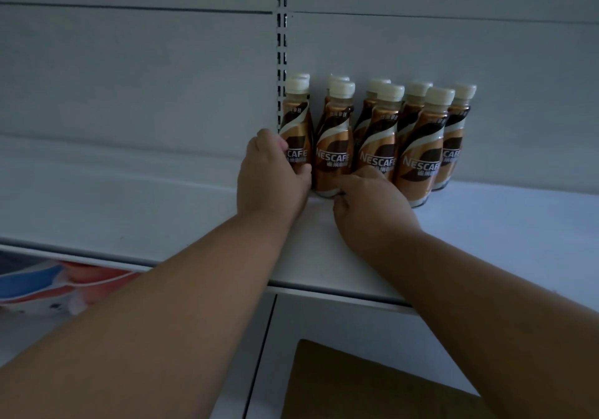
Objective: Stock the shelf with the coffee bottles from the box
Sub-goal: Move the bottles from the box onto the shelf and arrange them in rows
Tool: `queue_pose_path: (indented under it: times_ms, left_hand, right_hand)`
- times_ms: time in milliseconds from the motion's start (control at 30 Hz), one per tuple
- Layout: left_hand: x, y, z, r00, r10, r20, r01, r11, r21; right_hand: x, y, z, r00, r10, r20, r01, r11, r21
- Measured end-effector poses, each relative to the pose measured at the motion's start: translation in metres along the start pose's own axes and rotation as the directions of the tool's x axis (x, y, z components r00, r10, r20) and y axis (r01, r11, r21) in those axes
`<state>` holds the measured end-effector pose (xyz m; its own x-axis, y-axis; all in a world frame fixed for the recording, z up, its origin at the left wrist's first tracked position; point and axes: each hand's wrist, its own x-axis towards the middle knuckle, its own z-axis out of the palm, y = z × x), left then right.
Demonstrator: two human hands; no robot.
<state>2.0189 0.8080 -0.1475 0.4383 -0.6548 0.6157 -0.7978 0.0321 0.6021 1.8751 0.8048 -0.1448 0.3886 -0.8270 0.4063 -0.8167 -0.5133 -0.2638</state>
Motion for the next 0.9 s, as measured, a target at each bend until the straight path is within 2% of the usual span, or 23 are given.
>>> queue_pose_path:
  times_ms: [67, 133, 200, 267, 433, 633, 900]
  left_hand:
    - [-0.006, 0.005, 0.002, 0.988, 0.078, 0.134, -0.087, 0.994, 0.064]
    - [-0.008, 0.01, 0.007, 0.957, 0.082, 0.279, -0.135, 0.975, 0.174]
    - [-0.006, 0.014, 0.013, 0.938, 0.076, 0.339, -0.164, 0.956, 0.241]
    - [-0.004, 0.017, 0.017, 0.93, 0.097, 0.354, -0.199, 0.943, 0.266]
    - [-0.004, 0.02, 0.026, 0.942, 0.124, 0.313, -0.232, 0.912, 0.337]
    - [-0.005, 0.016, 0.03, 0.943, 0.175, 0.283, -0.271, 0.897, 0.35]
    - [-0.007, 0.015, 0.03, 0.944, 0.178, 0.279, -0.275, 0.889, 0.366]
  right_hand:
    - [-0.003, 0.01, -0.008, 0.995, 0.04, -0.096, -0.036, 0.999, 0.04]
    - [-0.007, 0.022, -0.016, 0.975, 0.146, -0.17, -0.131, 0.987, 0.095]
    - [-0.009, 0.033, -0.021, 0.947, 0.245, -0.206, -0.227, 0.968, 0.107]
    - [-0.007, 0.041, -0.022, 0.931, 0.3, -0.208, -0.292, 0.954, 0.07]
    - [0.011, 0.043, -0.025, 0.936, 0.339, -0.091, -0.337, 0.941, 0.038]
    - [0.013, 0.044, -0.02, 0.94, 0.32, -0.115, -0.314, 0.947, 0.07]
    - [0.015, 0.044, -0.018, 0.935, 0.34, -0.097, -0.331, 0.938, 0.1]
